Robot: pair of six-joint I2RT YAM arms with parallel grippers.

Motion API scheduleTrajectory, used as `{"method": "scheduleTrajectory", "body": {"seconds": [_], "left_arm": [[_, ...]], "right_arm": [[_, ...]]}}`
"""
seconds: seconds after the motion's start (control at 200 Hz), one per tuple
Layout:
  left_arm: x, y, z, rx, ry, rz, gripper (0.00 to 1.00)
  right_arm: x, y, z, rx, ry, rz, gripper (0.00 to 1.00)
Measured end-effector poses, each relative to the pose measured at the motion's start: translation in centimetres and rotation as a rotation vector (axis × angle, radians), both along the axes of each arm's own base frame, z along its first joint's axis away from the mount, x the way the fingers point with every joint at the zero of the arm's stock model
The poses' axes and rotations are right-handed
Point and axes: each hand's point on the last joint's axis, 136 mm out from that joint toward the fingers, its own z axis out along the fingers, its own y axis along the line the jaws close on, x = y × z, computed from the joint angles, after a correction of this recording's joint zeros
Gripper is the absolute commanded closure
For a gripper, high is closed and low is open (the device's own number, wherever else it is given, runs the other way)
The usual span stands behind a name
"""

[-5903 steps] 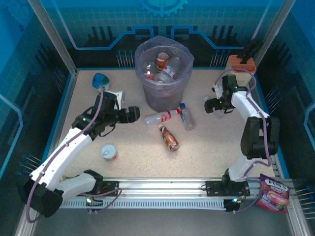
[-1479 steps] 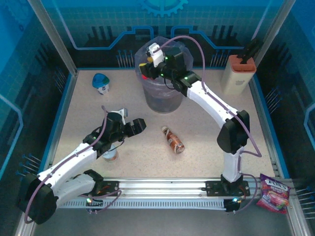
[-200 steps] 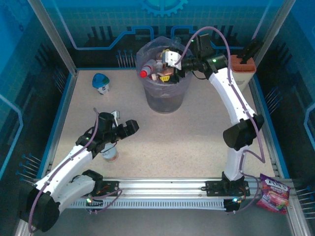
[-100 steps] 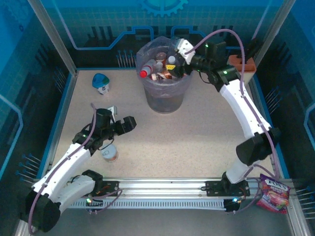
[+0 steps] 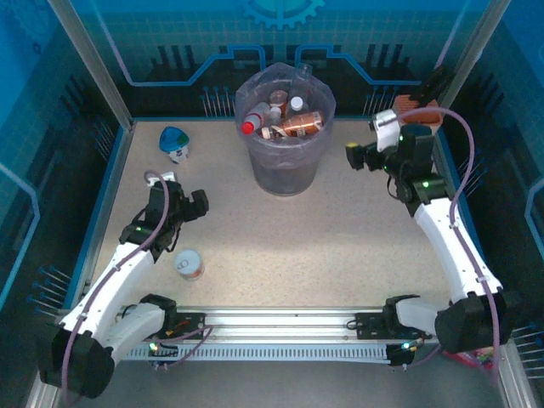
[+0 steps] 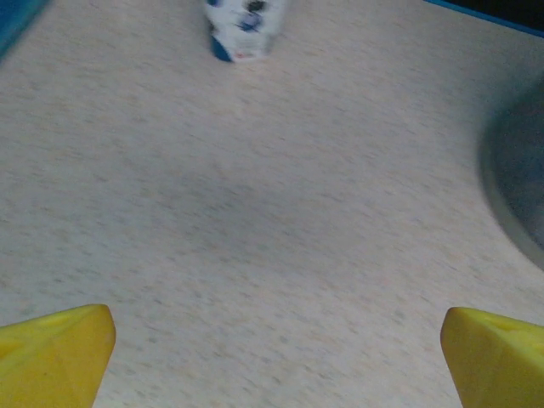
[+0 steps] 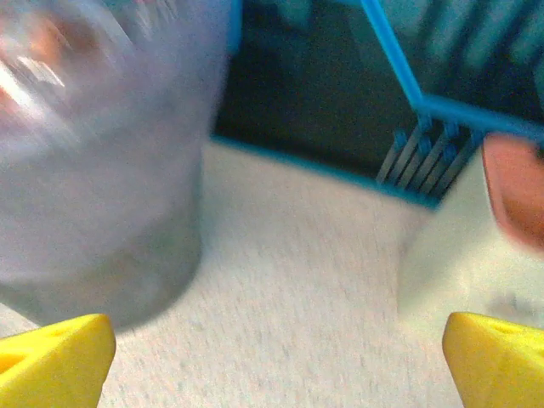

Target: Put the plastic bottles in the bin

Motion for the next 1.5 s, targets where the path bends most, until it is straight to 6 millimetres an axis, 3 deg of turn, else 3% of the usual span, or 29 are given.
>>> {"method": "scheduleTrajectory", "body": {"seconds": [0.15, 0.315, 0.59, 0.7, 0.961, 1.136, 1.501], "left_arm": [[-0.3, 2.8, -3.3, 0.085, -0.002, 0.059, 0.01], [-0.7, 4.2, -6.4, 0.131, -0.005, 0.064, 0.01], [0.8, 4.2, -7.2, 0.160, -0.129, 0.014, 0.01], [1.9, 3.8, -6.8, 0.162, -0.168, -0.012, 0.01], [3.9, 3.4, -7.7, 0.179, -0.175, -0.059, 0.01], [5.5, 3.3, -6.7, 0.185, -0.211, -0.074, 0.01], [7.1, 3.0, -5.8, 0.183, -0.230, -0.104, 0.01]], "right_arm": [[-2.0, -1.9, -7.3, 0.012, 0.133, -0.105, 0.00], [-4.1, -2.6, -14.0, 0.039, 0.238, -0.167, 0.00], [-4.3, -3.0, -20.3, 0.075, 0.281, -0.223, 0.00], [-3.6, -3.1, -20.8, 0.082, 0.257, -0.237, 0.00], [-1.6, -3.5, -18.5, 0.091, 0.103, -0.250, 0.00], [-0.7, -3.6, -18.0, 0.080, 0.057, -0.249, 0.00], [1.0, -3.5, -19.5, 0.036, 0.026, -0.233, 0.00]]}}
